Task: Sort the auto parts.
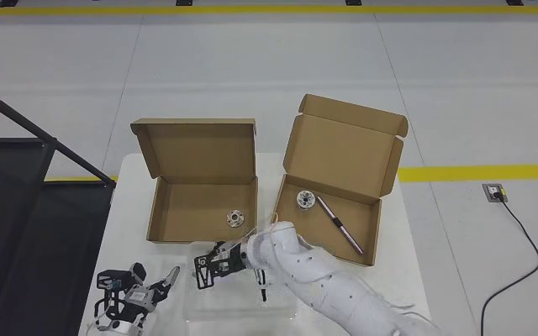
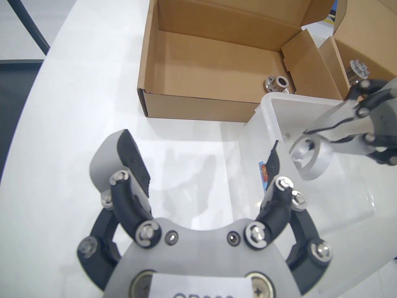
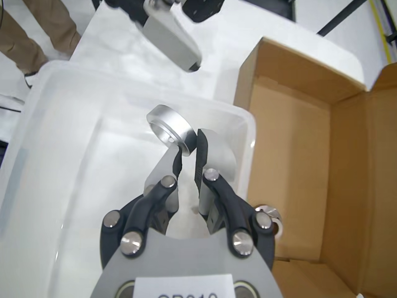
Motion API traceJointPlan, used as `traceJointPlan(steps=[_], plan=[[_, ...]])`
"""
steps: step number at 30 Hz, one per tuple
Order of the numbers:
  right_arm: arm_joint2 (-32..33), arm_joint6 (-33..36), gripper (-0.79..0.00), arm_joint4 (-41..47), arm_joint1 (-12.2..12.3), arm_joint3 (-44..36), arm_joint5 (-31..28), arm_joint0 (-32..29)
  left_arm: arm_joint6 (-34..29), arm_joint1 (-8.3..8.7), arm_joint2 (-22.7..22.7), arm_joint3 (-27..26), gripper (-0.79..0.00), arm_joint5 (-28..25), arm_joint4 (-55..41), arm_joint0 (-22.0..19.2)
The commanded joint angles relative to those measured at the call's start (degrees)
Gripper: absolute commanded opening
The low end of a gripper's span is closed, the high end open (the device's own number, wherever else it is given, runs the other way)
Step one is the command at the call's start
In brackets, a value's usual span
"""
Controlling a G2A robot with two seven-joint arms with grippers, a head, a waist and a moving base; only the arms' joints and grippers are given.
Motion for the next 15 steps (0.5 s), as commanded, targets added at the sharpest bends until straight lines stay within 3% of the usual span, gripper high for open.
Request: traceJointPlan(steps=[1, 7, 15], plan=[[3.5, -2.7, -0.785, -1.8, 2.6, -4.4, -0.9, -2.0, -0.1, -0.01, 0.0, 0.0, 0.0, 0.0, 0.0, 0.0], [14.0, -8.4, -0.785, -4.6, 8.6, -17.5, -0.5, -11.1, -0.2, -0.05, -0.2, 0.1, 0.0, 0.1, -0.2, -0.1], [15.1, -7.8, -0.785, -4.3, 9.0, -18.6, 0.0, -12.2, -0.5, -0.11, -0.1, 0.1, 0.0, 0.3, -0.3, -0.4]])
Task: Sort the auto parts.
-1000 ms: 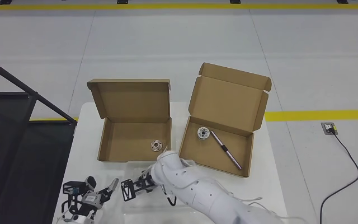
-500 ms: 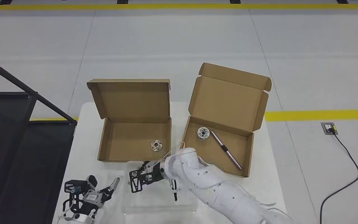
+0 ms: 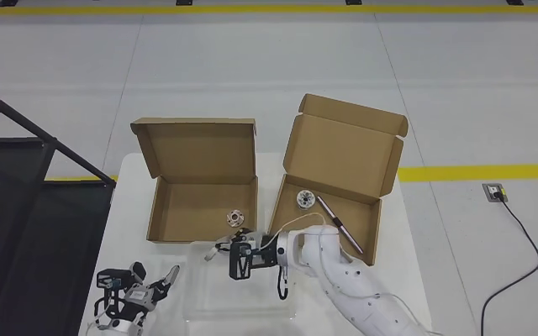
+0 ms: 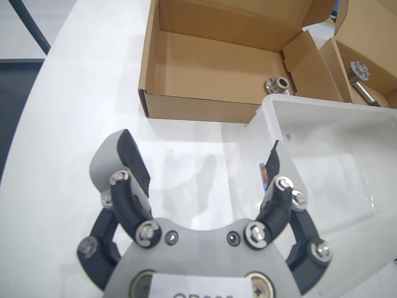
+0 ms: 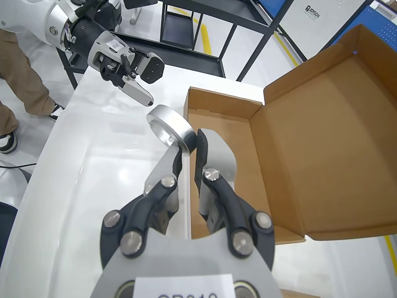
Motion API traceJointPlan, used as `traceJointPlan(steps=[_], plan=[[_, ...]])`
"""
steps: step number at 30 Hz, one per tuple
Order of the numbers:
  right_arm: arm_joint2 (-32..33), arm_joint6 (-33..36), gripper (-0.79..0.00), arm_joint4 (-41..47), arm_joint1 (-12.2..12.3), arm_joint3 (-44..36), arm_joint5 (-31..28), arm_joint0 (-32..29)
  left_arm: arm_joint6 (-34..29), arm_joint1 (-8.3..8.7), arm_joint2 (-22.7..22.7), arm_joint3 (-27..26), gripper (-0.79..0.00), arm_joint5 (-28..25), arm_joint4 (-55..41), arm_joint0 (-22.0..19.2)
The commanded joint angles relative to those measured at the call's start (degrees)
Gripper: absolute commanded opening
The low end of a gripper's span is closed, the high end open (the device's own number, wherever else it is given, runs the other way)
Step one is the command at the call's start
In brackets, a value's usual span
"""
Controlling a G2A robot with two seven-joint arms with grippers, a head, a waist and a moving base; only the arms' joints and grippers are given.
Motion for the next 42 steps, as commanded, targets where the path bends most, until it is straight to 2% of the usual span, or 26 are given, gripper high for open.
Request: traceJointPlan(steps=[1, 5, 11, 16, 20, 23, 26, 33, 37, 42], plan=[[0.0, 0.0, -0.785, 0.0, 0.0, 0.0, 0.0, 0.0, -0.2, -0.03, 0.1, 0.1, 0.0, 0.1, 0.0, -0.2], [1.3, -2.5, -0.785, 2.9, 0.2, -0.6, 1.1, -1.0, -0.3, -0.07, 0.6, -0.2, 0.0, 0.0, 0.5, -0.4], [7.5, -15.5, -0.785, 12.7, 1.1, 1.9, 3.1, -2.2, -0.1, -0.09, 0.5, -0.2, 0.0, 0.0, 0.6, -0.3], [10.1, -28.1, -0.785, 19.0, 1.5, 5.1, 0.2, -2.2, 0.2, -0.12, 0.3, -0.1, 0.0, 0.0, 0.4, -0.1], [10.3, -31.4, -0.785, 18.8, 1.7, 7.2, 0.4, -1.5, 0.2, -0.13, 0.3, -0.1, 0.0, -0.2, 0.5, 0.1], [9.8, -27.8, -0.785, 19.1, 1.4, 7.2, 4.3, -0.9, 0.2, -0.13, 0.3, -0.2, 0.0, -0.3, 0.6, 0.2], [9.0, -20.5, -0.785, 20.9, 0.6, 5.5, 11.2, -0.7, 0.1, -0.13, 0.4, -0.3, 0.0, -0.5, 1.0, 0.3], [4.8, -2.2, -0.785, 23.1, -1.9, 3.6, 21.6, 3.6, 0.5, -0.16, 0.4, -0.4, 0.0, -0.7, 1.1, 0.7], [1.2, 8.1, -0.785, 24.2, -3.9, 5.6, 25.5, 8.3, 1.1, -0.18, -0.1, 0.0, 0.0, -0.7, 0.5, 1.0], [-4.2, 19.3, -0.785, 25.7, -7.1, 12.2, 27.6, 15.1, 1.7, -0.21, -0.7, 0.4, 0.0, -0.9, -0.6, 1.4]])
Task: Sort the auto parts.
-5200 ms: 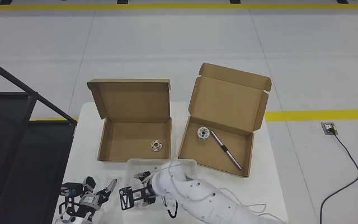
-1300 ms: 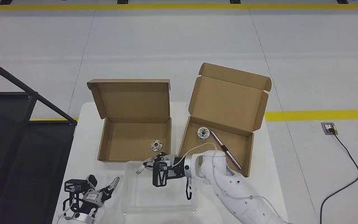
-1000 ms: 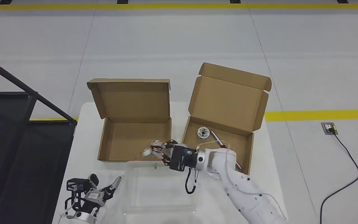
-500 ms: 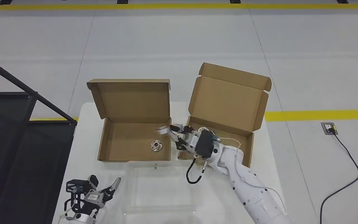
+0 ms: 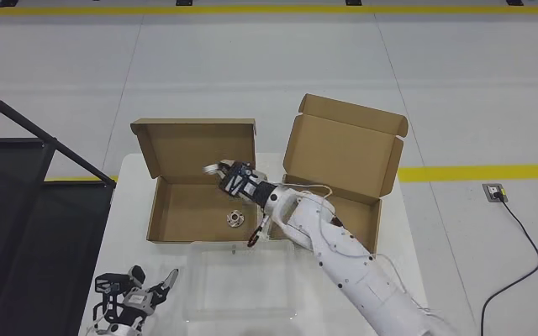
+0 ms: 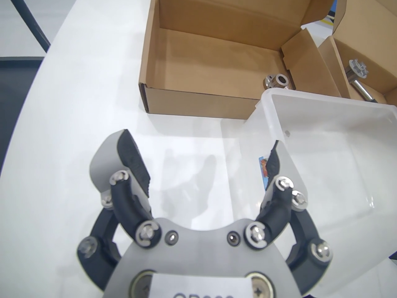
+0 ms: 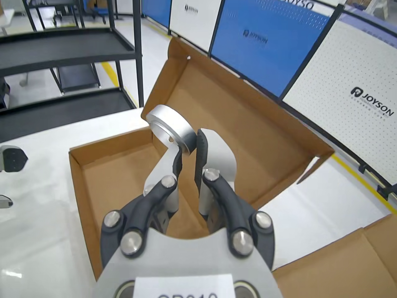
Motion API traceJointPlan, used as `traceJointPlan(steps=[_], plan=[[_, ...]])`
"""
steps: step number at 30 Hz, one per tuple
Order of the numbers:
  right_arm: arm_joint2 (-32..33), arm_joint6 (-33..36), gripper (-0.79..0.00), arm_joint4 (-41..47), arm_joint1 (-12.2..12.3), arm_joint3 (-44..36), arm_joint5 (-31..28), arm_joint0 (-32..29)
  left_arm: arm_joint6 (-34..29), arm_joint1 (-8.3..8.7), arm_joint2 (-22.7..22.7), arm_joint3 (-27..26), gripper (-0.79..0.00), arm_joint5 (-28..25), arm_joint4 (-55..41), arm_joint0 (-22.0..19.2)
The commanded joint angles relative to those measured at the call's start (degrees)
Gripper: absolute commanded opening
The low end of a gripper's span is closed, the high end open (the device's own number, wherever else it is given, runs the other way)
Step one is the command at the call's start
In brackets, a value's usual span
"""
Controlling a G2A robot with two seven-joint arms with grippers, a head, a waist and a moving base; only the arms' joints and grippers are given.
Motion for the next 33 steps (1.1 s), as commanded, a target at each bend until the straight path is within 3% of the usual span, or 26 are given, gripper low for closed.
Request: traceJointPlan(steps=[1, 5, 13, 24, 32, 33], plan=[[-2.5, 4.5, -0.785, 0.1, -1.5, 3.3, 1.5, 2.8, 0.1, -0.01, -0.3, 0.1, 0.0, -0.1, -0.5, 0.1], [-6.8, 8.7, -0.785, 0.6, -4.5, 9.6, 3.5, 6.4, 0.2, -0.02, -0.6, 0.3, 0.0, -0.2, -0.9, 0.1], [-13.2, 13.3, -0.785, 3.1, -10.6, 21.6, 0.3, 11.1, 0.0, -0.03, -0.7, 0.4, 0.0, -0.6, -0.9, 0.0], [-18.2, 17.1, -0.785, 4.3, -17.7, 34.0, -3.0, 12.6, 0.1, -0.08, -0.5, 0.5, 0.0, -0.9, -0.5, 0.0], [-19.6, 17.5, -0.785, 4.3, -21.4, 40.8, -4.4, 12.9, 0.4, -0.11, -0.7, 0.8, 0.0, -0.9, -0.6, 0.1], [-19.6, 17.3, -0.748, 4.3, -21.7, 41.5, -4.4, 13.0, 0.4, -0.12, -0.7, 0.8, 0.0, -1.0, -0.6, 0.1]])
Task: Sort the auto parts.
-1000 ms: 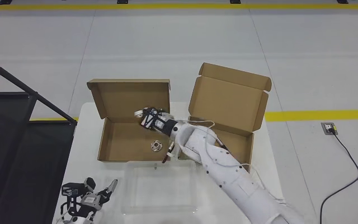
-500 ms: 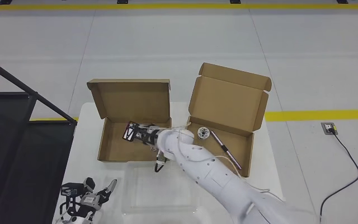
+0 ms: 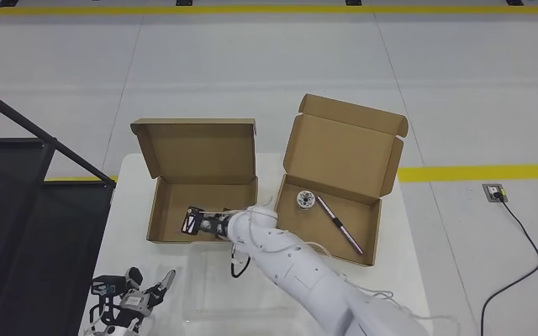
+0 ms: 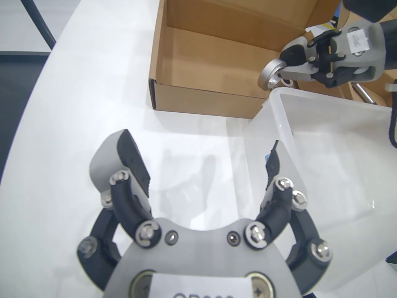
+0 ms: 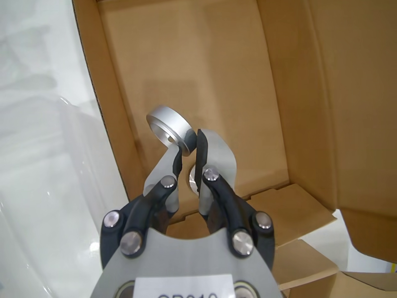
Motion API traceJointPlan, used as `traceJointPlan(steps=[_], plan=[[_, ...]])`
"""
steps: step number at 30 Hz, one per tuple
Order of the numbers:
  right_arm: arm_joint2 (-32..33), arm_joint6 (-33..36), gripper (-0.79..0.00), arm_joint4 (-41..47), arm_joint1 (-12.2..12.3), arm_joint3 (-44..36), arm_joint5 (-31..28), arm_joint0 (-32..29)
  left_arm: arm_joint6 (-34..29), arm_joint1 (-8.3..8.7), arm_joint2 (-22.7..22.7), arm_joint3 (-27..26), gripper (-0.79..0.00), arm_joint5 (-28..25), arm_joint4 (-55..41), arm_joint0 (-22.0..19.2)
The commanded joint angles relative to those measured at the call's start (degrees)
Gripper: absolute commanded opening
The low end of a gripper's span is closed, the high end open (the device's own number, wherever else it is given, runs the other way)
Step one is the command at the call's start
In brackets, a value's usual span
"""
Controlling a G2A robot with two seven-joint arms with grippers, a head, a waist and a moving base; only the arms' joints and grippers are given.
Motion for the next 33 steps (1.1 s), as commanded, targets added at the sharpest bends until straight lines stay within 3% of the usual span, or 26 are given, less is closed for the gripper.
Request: traceJointPlan(steps=[1, 3, 6, 10, 12, 15, 23, 33], plan=[[-0.1, -0.4, -0.699, 0.0, -0.6, 1.4, 0.1, 0.1, 0.0, -0.01, 0.0, 0.0, 0.0, -0.1, 0.0, 0.0], [0.0, -0.9, -0.711, 0.2, -1.1, 2.6, 0.1, 0.2, 0.0, 0.0, 0.0, 0.0, 0.0, -0.2, 0.1, 0.0], [0.2, -1.2, -0.634, 0.4, -1.7, 4.1, 0.5, 0.4, -0.1, -0.01, 0.0, -0.1, 0.0, -0.3, 0.2, 0.0], [0.4, -1.9, -0.6, 0.5, -2.2, 5.4, 0.5, 0.7, -0.1, -0.02, 0.0, -0.1, 0.0, -0.2, 0.3, 0.0], [0.5, -2.4, -0.499, 0.5, -2.4, 5.8, 0.8, 0.8, -0.1, -0.03, 0.0, 0.0, 0.0, -0.2, 0.3, 0.0], [0.6, -3.0, -0.456, 0.5, -2.5, 6.1, 1.0, 1.0, -0.1, -0.04, -0.1, 0.0, 0.0, -0.2, 0.3, -0.1], [1.0, -6.9, -0.486, 0.0, -2.4, 6.0, 2.6, 1.4, -0.1, -0.07, -0.1, -0.1, 0.0, -0.2, 0.3, 0.0], [3.0, -29.1, -0.508, 0.9, -0.1, 5.3, -4.8, 2.1, -0.2, -0.12, 0.1, -0.4, 0.0, 0.0, 0.8, 0.1]])
